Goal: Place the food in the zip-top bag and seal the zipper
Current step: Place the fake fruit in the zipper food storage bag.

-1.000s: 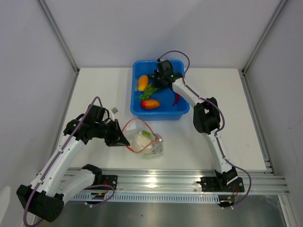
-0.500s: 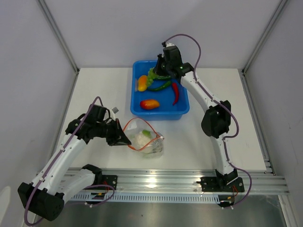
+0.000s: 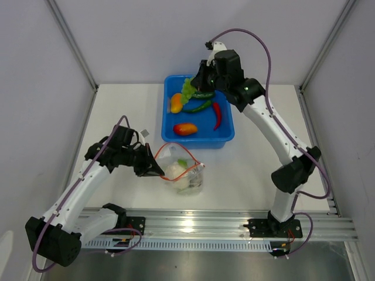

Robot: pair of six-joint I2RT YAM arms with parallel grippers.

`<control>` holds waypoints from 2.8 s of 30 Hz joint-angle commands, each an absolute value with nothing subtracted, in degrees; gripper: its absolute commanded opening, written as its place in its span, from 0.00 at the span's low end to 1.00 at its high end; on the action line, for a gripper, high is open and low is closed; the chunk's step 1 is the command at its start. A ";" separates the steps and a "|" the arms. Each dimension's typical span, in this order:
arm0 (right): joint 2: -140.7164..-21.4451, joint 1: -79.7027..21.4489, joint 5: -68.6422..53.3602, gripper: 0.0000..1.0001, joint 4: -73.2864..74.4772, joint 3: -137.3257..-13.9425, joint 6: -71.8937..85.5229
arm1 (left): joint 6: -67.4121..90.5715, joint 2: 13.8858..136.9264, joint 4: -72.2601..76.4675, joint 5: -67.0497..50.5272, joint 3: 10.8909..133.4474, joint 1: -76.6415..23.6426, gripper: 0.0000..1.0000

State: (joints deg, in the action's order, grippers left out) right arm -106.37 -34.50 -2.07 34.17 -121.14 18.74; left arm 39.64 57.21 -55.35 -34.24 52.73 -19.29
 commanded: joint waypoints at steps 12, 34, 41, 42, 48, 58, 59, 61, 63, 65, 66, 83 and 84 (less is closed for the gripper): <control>-78.60 -48.51 -7.29 0.00 35.52 -101.28 12.93 | 39.64 60.03 -52.65 -36.91 57.30 -18.72 0.01; -76.02 -57.21 -10.55 0.00 36.73 -89.47 7.30 | 41.13 56.69 -55.11 -36.74 60.91 -18.72 0.01; -79.54 -58.62 -12.04 0.00 41.74 -90.79 5.54 | 42.28 55.64 -55.19 -35.77 62.22 -18.72 0.01; -79.89 -58.71 -12.04 0.00 43.14 -90.79 5.36 | 42.36 55.55 -55.20 -35.68 62.40 -18.72 0.01; -81.65 -58.71 -12.22 0.00 46.93 -90.97 4.48 | 42.98 55.02 -55.28 -35.33 62.84 -18.72 0.01; -83.67 -58.71 -12.48 0.00 38.25 -88.25 9.22 | 43.68 53.35 -56.07 -34.54 62.84 -18.72 0.01; -83.93 -58.71 -12.74 0.00 36.67 -87.81 9.92 | 43.68 53.00 -56.16 -34.45 62.75 -18.72 0.01; -84.99 -58.71 -14.49 0.00 31.83 -85.96 11.95 | 43.86 52.56 -56.34 -34.37 62.40 -18.72 0.01; -86.30 -58.80 -16.34 0.00 28.58 -84.82 14.14 | 43.94 52.03 -56.51 -34.28 62.14 -18.72 0.01; -88.06 -58.71 -18.19 0.00 24.90 -83.68 15.55 | 43.95 51.68 -56.86 -33.84 62.14 -18.72 0.01; -88.41 -58.71 -18.63 0.01 23.39 -81.93 16.86 | 43.86 51.24 -57.04 -33.75 62.14 -18.72 0.01; -83.68 -54.94 -15.82 0.88 23.19 -81.20 15.82 | 43.95 48.16 -56.87 -32.96 58.01 -18.72 0.01; -82.45 -54.76 -15.21 0.86 23.64 -81.91 15.56 | 43.86 48.16 -56.95 -33.13 57.75 -18.72 0.01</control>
State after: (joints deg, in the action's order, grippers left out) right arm -87.18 -56.03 -17.32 23.16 -77.30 16.40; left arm 43.59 48.84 -57.49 -33.12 58.52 -19.09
